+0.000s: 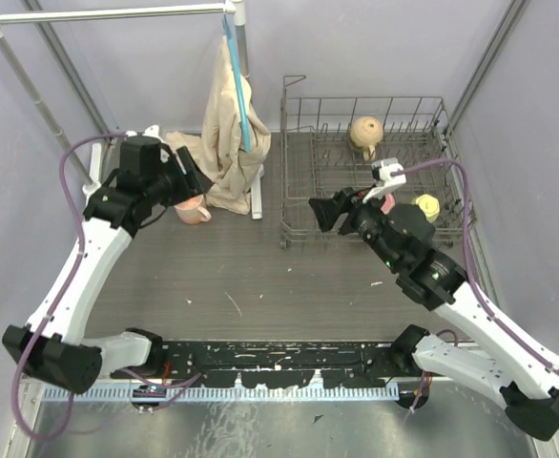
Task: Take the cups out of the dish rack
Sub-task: Place the cup at the center of the board.
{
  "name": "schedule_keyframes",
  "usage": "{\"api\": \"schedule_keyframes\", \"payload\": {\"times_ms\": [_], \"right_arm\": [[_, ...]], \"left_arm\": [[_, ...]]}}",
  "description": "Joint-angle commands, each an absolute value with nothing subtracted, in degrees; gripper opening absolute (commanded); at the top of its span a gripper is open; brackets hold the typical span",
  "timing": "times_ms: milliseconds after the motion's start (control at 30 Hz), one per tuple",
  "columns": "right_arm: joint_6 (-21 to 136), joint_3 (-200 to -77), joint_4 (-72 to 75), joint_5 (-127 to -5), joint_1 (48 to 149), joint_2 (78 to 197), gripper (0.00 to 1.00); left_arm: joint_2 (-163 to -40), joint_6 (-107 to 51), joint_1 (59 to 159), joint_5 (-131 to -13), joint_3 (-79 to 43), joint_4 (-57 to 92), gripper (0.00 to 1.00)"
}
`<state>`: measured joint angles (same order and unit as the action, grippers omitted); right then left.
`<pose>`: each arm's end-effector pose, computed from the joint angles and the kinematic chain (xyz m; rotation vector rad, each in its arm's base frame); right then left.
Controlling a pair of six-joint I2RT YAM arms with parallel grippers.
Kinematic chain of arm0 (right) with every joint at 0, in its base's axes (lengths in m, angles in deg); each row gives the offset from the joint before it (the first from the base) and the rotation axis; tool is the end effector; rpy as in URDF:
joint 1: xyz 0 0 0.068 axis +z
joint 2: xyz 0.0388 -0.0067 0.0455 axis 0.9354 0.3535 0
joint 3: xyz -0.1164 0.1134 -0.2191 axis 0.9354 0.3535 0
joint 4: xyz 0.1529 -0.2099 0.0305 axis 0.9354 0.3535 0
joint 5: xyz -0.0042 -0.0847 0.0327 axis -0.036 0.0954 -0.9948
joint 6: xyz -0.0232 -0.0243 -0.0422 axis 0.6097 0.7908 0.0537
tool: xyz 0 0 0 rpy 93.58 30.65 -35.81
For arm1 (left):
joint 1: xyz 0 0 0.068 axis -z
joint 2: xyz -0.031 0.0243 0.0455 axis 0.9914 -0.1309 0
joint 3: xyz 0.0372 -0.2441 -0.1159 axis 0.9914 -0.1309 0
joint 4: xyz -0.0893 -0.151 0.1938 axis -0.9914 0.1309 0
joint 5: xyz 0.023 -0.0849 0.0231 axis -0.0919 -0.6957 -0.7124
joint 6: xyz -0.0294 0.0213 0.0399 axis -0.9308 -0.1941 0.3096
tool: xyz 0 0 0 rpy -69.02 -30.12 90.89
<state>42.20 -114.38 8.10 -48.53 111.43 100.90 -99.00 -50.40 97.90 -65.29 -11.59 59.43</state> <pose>0.1361 0.1151 0.3866 -0.1484 1.6215 0.7391 0.2610 -0.0730 0.3865 -0.3385 2.1950 -0.5111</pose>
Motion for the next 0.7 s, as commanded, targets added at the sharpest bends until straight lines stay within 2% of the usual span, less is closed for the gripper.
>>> {"api": "schedule_keyframes", "payload": {"times_ms": [0,100,333,467,667], "right_arm": [[47.8,-121.1,10.2,-37.6,111.1,105.9,0.71],[48.9,-124.8,14.0,-33.8,109.5,109.9,0.72],[47.9,-129.6,21.2,-35.4,100.9,117.2,0.72],[46.8,-131.3,21.5,-39.2,93.2,120.9,0.72],[47.5,-138.7,20.6,-40.4,87.4,132.1,0.72]], "left_arm": [[-92.2,-51.2,103.3,-61.8,-16.5,56.2,0.68],[-88.6,-51.2,105.5,-61.7,-19.9,55.3,0.68],[-84.4,-51.9,107.4,-63.4,-26.9,51.9,0.69],[-84.6,-51.8,107.8,-63.8,-28.8,50.7,0.68],[-84.3,-51.8,107.9,-64.8,-30.8,48.5,0.69]]}}
